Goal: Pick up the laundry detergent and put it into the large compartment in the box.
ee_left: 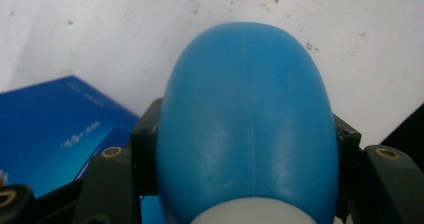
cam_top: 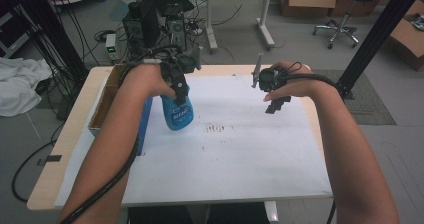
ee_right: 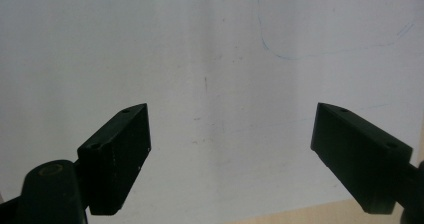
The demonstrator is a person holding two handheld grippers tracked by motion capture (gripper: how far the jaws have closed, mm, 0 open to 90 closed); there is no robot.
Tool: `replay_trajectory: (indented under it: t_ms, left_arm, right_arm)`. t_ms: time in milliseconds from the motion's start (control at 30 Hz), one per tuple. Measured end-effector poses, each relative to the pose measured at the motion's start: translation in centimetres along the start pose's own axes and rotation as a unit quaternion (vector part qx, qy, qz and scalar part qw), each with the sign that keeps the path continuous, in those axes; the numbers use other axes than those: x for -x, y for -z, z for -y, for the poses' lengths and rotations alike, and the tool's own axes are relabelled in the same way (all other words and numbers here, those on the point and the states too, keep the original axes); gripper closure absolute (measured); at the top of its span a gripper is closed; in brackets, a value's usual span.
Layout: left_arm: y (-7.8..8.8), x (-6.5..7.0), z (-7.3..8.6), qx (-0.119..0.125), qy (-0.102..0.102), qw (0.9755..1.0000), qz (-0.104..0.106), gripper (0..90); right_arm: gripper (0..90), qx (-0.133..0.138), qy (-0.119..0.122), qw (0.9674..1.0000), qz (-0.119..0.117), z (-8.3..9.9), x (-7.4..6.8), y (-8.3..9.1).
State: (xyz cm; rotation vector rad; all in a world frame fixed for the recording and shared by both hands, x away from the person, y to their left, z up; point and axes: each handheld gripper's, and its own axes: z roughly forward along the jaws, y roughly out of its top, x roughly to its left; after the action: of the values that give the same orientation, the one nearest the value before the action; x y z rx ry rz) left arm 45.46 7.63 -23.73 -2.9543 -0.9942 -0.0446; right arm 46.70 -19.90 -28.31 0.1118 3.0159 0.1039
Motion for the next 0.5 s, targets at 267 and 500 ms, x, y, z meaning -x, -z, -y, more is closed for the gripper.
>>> replay_trajectory:
  t_ms: [267,500]
  left_arm:
    - [3.9,-0.6,1.4,-0.001,0.084,0.9963,0.016,38.9]
    - [6.9,-1.2,2.8,0.022,0.151,0.9881,0.024,38.8]
  right_arm:
    - [16.3,0.005,0.002,1.0,0.002,0.1,-0.3,0.2]
    - [16.3,0.009,0.005,0.9999,0.003,0.0,-0.4,0.3]
